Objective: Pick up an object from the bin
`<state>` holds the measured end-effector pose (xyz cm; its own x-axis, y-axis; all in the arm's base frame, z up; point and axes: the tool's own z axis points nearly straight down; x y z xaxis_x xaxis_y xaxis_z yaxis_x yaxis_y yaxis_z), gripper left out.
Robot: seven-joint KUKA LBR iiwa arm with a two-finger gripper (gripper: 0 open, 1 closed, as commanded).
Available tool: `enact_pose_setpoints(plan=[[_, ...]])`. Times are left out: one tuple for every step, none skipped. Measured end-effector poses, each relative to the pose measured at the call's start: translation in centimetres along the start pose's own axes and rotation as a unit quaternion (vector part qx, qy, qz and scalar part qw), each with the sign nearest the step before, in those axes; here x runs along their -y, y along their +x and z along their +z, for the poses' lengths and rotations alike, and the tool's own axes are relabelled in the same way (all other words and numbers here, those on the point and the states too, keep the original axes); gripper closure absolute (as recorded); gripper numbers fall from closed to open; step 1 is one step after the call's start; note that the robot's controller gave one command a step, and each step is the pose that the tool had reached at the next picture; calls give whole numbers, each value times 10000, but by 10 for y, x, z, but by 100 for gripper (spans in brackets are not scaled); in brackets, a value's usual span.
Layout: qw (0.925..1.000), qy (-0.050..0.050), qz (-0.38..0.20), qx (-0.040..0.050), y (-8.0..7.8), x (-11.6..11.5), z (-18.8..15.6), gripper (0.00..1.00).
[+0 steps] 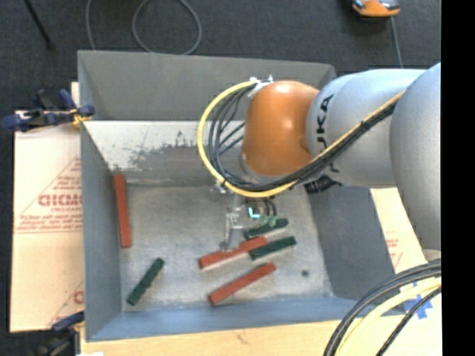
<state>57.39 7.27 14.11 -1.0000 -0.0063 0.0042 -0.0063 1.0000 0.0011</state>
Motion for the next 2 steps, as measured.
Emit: enact_pose_setpoints(plan=[[9970,12,-779,21,57,29,72,0],[9970,-4,-768,56,54,27,68,100]])
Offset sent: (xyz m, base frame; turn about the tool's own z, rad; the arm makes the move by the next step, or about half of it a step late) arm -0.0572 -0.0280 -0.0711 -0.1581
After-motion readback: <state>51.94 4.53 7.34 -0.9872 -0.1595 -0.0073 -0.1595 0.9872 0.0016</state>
